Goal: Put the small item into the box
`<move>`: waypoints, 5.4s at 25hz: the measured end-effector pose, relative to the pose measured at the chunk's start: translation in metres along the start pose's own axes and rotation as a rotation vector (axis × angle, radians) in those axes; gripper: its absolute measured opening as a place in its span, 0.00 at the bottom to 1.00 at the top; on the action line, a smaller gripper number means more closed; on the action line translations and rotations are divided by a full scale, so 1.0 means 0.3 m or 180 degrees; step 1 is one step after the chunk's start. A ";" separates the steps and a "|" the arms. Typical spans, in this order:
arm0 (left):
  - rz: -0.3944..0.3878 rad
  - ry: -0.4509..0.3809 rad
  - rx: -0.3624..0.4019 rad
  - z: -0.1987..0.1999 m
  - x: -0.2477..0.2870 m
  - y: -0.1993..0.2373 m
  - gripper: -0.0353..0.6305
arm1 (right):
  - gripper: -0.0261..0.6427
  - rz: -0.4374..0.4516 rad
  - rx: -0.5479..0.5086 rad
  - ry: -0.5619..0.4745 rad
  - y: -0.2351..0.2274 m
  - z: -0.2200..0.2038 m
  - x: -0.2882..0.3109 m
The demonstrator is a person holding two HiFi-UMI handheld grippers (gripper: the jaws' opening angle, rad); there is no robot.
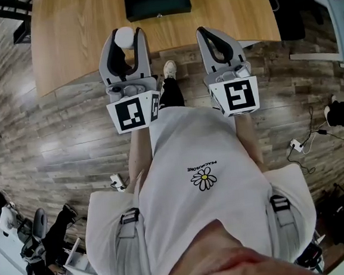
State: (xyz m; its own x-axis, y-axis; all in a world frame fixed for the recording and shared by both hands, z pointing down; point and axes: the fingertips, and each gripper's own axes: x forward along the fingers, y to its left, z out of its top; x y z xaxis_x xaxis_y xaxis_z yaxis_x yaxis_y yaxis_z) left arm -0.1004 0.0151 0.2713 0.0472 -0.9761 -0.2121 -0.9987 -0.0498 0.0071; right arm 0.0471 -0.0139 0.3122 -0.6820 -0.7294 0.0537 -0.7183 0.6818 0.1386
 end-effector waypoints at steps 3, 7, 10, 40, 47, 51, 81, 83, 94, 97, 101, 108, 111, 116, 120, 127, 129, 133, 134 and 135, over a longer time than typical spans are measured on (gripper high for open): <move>-0.0054 0.0020 -0.0004 -0.024 0.150 0.056 0.33 | 0.05 -0.0097 0.0008 -0.0017 -0.078 0.027 0.125; -0.0137 -0.0006 -0.0063 -0.049 0.345 0.160 0.33 | 0.05 -0.0302 0.0028 -0.0008 -0.167 0.036 0.318; -0.0208 0.0039 -0.0118 -0.088 0.464 0.253 0.33 | 0.05 -0.0465 0.0132 0.0030 -0.213 0.031 0.465; 0.0054 0.0505 -0.0050 -0.333 0.673 0.401 0.33 | 0.05 -0.0610 0.0395 -0.0006 -0.413 -0.020 0.772; -0.0035 0.0539 -0.0041 -0.343 0.699 0.359 0.33 | 0.05 -0.0595 0.0415 0.0025 -0.431 -0.037 0.741; -0.0164 0.0659 0.0102 -0.365 0.721 0.341 0.33 | 0.05 -0.0619 0.0422 0.0015 -0.444 -0.033 0.747; -0.2850 0.2910 0.2015 -0.839 0.706 -0.060 0.33 | 0.05 -0.0671 0.0587 0.0054 -0.509 -0.068 0.612; -0.3005 0.3119 0.2079 -0.908 0.677 -0.069 0.33 | 0.05 -0.0687 0.0599 0.0053 -0.519 -0.072 0.602; -0.3676 0.3733 0.2387 -1.153 0.505 -0.101 0.33 | 0.05 -0.0709 0.0660 0.0160 -0.527 -0.121 0.570; -0.3739 0.3807 0.2442 -1.177 0.477 -0.102 0.33 | 0.05 -0.0725 0.0692 0.0196 -0.525 -0.136 0.557; -0.3710 0.3780 0.2587 -1.204 0.474 -0.092 0.33 | 0.05 -0.0745 0.0682 0.0218 -0.528 -0.141 0.547; -0.3684 0.3756 0.2556 -1.202 0.478 -0.094 0.34 | 0.05 -0.0749 0.0669 0.0208 -0.537 -0.138 0.531; -0.3688 0.3707 0.2616 -1.199 0.490 -0.093 0.35 | 0.05 -0.0724 0.0679 0.0204 -0.539 -0.141 0.536; -0.3703 0.3735 0.2503 -1.181 0.490 -0.104 0.46 | 0.05 -0.0667 0.0692 0.0191 -0.532 -0.142 0.546; -0.3632 0.3561 0.2323 -1.083 0.529 -0.129 0.46 | 0.05 -0.0560 0.0681 0.0140 -0.513 -0.121 0.580; -0.3141 0.2689 0.1933 -0.747 0.724 -0.168 0.37 | 0.05 -0.0360 0.0570 -0.0030 -0.467 -0.047 0.643; -0.2858 0.2350 0.1747 -0.631 0.786 -0.158 0.27 | 0.05 -0.0305 0.0531 -0.0090 -0.455 -0.021 0.658; -0.2211 0.1737 0.1426 -0.423 0.856 -0.098 0.13 | 0.05 -0.0229 0.0478 -0.0172 -0.436 0.018 0.681; -0.2043 0.1582 0.1367 -0.377 0.860 -0.080 0.11 | 0.05 -0.0219 0.0471 -0.0186 -0.433 0.024 0.684; -0.1872 0.1412 0.1298 -0.330 0.862 -0.063 0.09 | 0.05 -0.0211 0.0469 -0.0198 -0.431 0.029 0.686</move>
State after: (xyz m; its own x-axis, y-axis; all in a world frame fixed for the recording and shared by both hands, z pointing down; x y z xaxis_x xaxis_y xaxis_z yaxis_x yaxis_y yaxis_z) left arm -0.0677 -0.2575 0.3130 0.4793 -0.8118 0.3335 -0.7332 -0.5793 -0.3561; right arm -0.0015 -0.2517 0.2967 -0.6364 -0.7713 -0.0127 -0.7713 0.6365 -0.0068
